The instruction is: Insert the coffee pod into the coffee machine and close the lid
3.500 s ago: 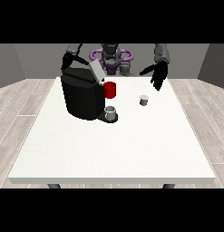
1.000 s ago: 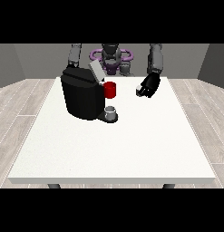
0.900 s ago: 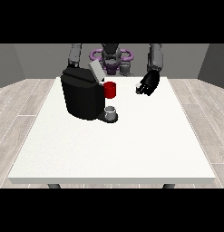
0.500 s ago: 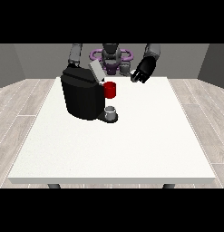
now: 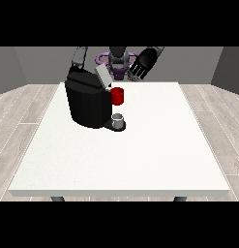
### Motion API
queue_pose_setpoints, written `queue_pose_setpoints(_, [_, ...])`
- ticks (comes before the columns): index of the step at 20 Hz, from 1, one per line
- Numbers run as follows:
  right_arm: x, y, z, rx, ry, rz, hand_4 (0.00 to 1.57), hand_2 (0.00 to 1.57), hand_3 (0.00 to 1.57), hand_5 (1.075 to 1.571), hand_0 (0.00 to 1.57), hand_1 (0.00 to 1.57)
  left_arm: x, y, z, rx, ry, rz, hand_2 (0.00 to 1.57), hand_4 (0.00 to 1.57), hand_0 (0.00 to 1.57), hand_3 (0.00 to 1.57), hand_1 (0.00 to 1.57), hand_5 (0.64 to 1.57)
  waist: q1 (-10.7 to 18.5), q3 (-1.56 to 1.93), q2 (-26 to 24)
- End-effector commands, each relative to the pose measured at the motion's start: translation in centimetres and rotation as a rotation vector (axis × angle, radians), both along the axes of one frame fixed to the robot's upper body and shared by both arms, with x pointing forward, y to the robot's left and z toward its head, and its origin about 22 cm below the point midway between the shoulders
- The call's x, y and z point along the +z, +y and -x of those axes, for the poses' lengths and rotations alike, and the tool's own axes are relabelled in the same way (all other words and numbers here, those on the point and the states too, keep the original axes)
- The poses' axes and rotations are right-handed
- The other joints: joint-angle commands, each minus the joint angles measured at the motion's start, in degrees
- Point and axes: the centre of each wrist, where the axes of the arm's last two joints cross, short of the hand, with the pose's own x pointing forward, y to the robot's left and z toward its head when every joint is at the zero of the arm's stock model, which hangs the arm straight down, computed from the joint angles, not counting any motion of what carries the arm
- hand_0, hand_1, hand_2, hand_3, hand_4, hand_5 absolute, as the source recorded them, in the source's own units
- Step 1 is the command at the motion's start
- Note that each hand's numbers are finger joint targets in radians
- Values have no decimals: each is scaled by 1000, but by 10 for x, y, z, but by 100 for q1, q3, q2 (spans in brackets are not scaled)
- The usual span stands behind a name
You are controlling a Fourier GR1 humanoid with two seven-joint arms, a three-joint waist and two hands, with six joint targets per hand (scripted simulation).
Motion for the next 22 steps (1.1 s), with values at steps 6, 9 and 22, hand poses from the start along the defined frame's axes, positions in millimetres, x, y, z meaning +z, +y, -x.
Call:
queue_pose_setpoints(6, [42, 7, -16, 52, -141, -15, 0, 0, 0, 1571, 0, 0, 61, 27, -11, 87, -86, 50, 1287, 488, 1256, 1265, 1256, 1571, -538, -2, 512])
queue_pose_setpoints(9, [39, 17, -18, 22, -137, -21, 0, 0, 0, 1571, 0, 0, 93, 8, -14, 60, -92, 49, 1247, 484, 1155, 1266, 1155, 1571, -567, 0, 540])
queue_pose_setpoints(22, [91, -8, -43, 1, -254, 2, 0, 0, 0, 1571, 0, 0, 118, 23, -15, 90, -195, 38, 1266, 471, 1188, 1227, 1188, 1571, -793, 1, 1271])
